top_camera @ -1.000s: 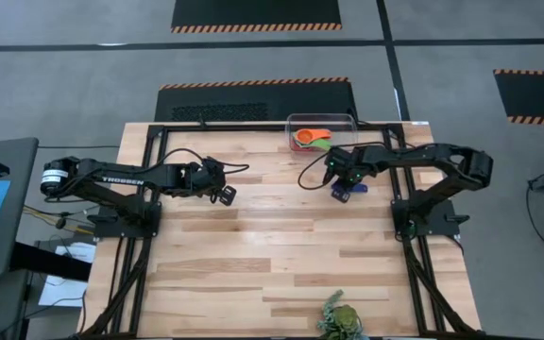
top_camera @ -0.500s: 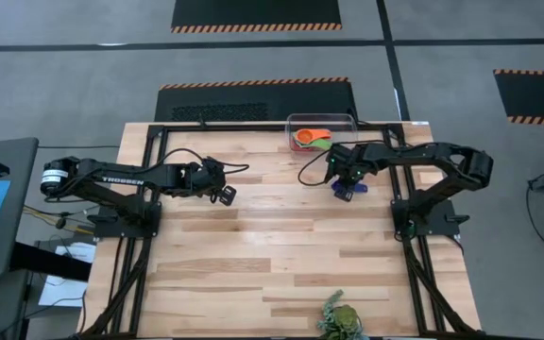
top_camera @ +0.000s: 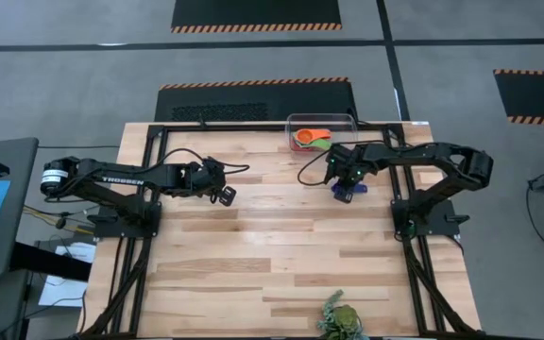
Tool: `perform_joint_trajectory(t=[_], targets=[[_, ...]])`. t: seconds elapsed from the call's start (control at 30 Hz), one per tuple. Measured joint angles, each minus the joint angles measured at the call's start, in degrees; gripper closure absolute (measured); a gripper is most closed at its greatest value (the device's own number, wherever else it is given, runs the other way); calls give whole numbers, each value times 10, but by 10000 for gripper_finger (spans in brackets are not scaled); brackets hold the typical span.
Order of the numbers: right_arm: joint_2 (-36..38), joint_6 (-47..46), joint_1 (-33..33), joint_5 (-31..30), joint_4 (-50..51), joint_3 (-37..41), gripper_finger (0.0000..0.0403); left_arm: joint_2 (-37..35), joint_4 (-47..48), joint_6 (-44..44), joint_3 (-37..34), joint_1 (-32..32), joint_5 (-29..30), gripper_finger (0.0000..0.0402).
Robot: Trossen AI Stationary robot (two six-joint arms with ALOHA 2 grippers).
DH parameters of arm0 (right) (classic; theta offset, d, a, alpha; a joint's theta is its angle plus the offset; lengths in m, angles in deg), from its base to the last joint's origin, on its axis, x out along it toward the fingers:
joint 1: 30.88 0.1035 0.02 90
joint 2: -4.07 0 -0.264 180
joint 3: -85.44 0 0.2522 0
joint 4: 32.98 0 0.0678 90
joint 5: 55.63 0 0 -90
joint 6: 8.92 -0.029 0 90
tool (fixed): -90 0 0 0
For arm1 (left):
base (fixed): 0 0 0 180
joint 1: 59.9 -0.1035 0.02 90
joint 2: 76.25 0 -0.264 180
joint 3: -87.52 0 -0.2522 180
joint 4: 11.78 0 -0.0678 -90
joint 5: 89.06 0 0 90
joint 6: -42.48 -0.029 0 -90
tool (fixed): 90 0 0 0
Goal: Nest measuring cups in basket
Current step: Stack the dark blue measuring cup on top of the orange measuring cup in the transparent bin
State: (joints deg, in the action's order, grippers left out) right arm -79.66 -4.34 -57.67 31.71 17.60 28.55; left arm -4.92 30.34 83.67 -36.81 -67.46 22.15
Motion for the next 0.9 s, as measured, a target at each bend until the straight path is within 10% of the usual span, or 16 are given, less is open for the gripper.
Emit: perform_joint_trajectory(t=[0.47,0.9], targets=[[0,34,1,0,2,0,193,0,0,0,0,0,0,401],[-92,46,17,4,-4,-20,237,0,1,0,0,0,-1,401]])
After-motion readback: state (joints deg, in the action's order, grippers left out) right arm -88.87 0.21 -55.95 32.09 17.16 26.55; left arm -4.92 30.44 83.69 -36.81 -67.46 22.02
